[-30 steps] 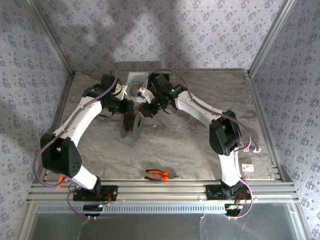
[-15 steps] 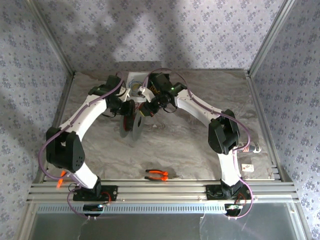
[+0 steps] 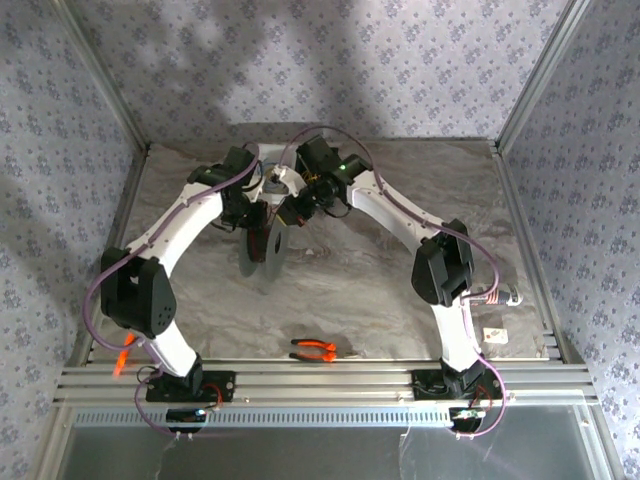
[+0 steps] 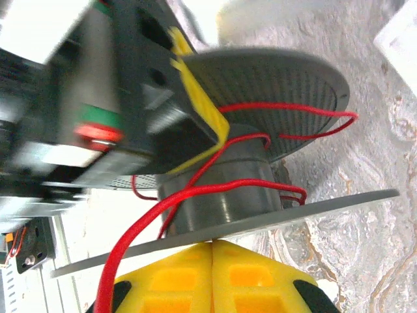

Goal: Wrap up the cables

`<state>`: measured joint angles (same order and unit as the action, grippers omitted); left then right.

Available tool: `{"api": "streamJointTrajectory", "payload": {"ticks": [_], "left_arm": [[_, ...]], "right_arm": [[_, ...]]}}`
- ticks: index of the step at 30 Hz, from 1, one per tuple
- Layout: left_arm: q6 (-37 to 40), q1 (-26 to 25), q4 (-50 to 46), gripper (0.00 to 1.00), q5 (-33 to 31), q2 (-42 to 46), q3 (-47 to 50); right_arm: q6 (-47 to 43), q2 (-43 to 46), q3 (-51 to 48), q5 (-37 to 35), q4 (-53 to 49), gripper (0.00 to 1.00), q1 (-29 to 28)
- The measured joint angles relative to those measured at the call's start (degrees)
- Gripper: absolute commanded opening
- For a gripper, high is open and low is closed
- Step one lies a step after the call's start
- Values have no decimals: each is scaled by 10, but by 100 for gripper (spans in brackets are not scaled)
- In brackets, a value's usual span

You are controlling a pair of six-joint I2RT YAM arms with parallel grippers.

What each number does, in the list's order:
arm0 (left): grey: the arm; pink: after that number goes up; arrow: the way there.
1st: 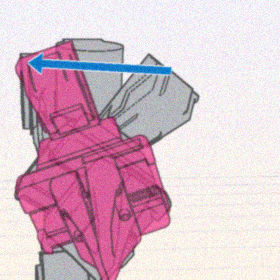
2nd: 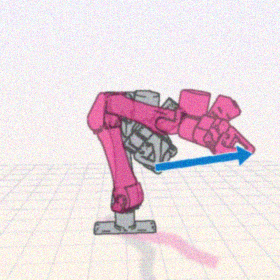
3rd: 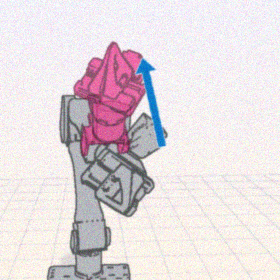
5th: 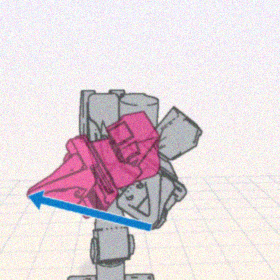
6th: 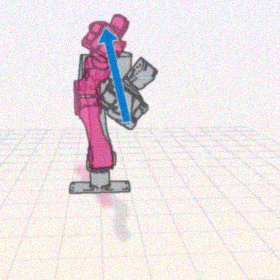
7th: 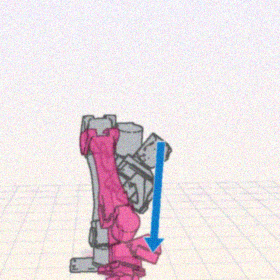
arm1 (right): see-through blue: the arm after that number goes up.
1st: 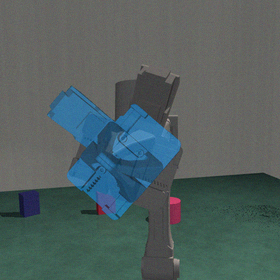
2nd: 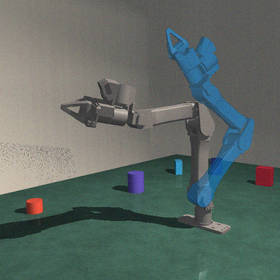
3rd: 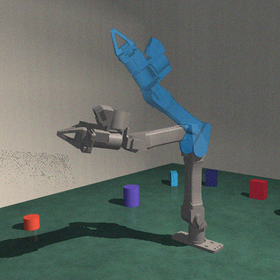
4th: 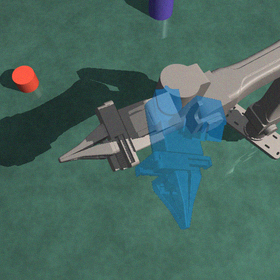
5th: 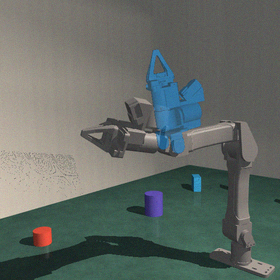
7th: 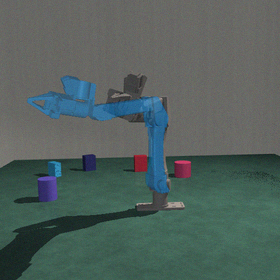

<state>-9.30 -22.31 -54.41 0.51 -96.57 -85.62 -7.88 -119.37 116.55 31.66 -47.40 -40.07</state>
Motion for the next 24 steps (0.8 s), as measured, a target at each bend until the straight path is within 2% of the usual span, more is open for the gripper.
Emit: {"api": "streamJointTrajectory", "payload": {"ticks": [4,8,16,24], "left_arm": [[-7,0,-10,0,-9,-3,-9],[-14,2,-13,0,-10,-3,-16],[-33,12,-10,0,-14,-4,-71],[-60,36,2,0,-10,-2,-89]], "right_arm": [[-10,8,36,-2,-14,0,-21],[-16,41,28,-7,-19,0,-49],[-13,155,-90,-18,15,0,-113],[19,196,-204,-34,85,0,-184]]}}
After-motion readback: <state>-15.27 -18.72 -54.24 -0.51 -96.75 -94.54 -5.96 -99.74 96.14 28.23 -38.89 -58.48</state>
